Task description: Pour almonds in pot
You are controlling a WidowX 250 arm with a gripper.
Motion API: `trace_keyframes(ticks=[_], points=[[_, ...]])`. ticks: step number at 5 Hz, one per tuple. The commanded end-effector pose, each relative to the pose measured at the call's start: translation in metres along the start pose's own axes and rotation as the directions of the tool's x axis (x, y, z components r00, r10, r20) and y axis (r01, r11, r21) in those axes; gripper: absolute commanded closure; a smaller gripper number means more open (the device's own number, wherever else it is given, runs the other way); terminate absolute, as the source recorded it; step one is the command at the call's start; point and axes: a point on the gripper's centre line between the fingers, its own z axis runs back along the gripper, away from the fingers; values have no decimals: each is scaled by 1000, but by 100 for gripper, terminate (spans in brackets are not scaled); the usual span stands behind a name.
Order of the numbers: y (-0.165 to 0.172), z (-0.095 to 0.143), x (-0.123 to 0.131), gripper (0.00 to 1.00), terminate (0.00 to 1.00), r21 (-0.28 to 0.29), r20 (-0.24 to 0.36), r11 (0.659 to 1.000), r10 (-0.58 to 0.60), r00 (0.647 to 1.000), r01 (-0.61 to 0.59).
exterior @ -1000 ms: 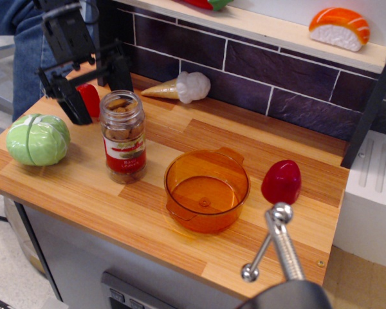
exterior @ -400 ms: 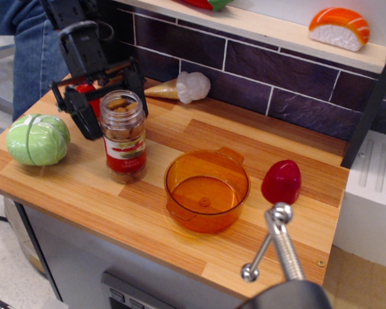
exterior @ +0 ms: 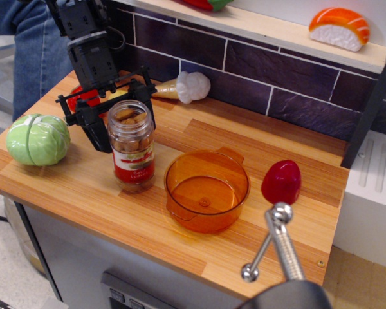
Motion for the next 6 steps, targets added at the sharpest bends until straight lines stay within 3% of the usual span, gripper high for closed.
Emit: trace_keyframes(ticks=[1,2,3,5,6], points=[[-20,28,-23,100,0,-161,357,974,-96,929,163],[-26,34,-34,100,0,-194,473,957,-101,875,216],[-34,35,-45,100,0,-175,602,935,-146,785,307],[-52,28,-55,100,0,0,810,898,-259,526,441],[-57,35,-60,100,0,5,876,860,-250,412,510]])
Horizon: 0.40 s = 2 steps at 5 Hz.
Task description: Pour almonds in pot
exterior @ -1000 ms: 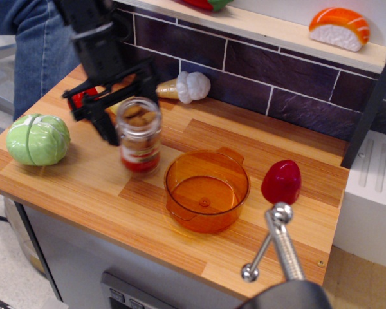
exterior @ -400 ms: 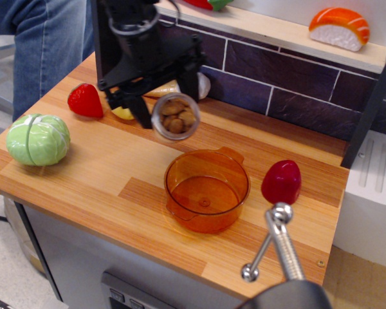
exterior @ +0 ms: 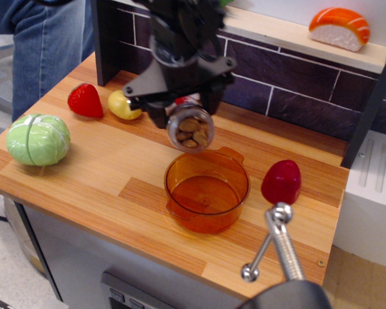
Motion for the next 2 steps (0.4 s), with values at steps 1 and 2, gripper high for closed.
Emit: trace_keyframes(ticks=[1,2], points=[[-11,23,21,100,0,-139,209,990,-11,978,40],[-17,30,13,100,0,-148,288,985,-42,957,88]])
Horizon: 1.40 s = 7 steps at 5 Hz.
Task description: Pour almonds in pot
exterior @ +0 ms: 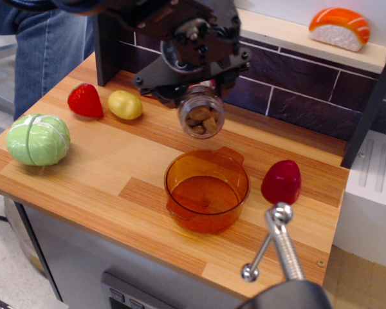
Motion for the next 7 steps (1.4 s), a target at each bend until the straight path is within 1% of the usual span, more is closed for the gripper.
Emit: trace_keyframes(ticks=[1,2,3,4,5,6,7], points=[[-3,14,3,100,0,-49,150,998,-35,988,42],[0,10,-5,100,0,32,210,993,-114,971,110],[-3,11,-3,100,0,41,267,993,-115,957,108],[-10,10,-2,100,0,47,339,989,-150,929,142],[-21,15,2,100,0,115,295,973,-227,928,201],[-23,21,-5,100,0,85,345,972,-233,909,218],[-19,18,-4,100,0,54,408,974,-222,886,219]])
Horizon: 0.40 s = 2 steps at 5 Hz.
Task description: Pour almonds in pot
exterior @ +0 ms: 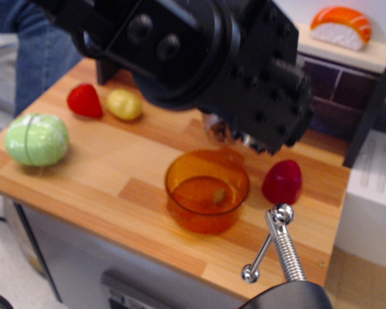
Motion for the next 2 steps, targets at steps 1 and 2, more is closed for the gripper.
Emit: trace_keyframes(ticks=[1,2], points=[[14,-9,17,100,0,-86,148,995,72,986,-59],[15,-12,15,100,0,-142,179,987,100,979,-75]])
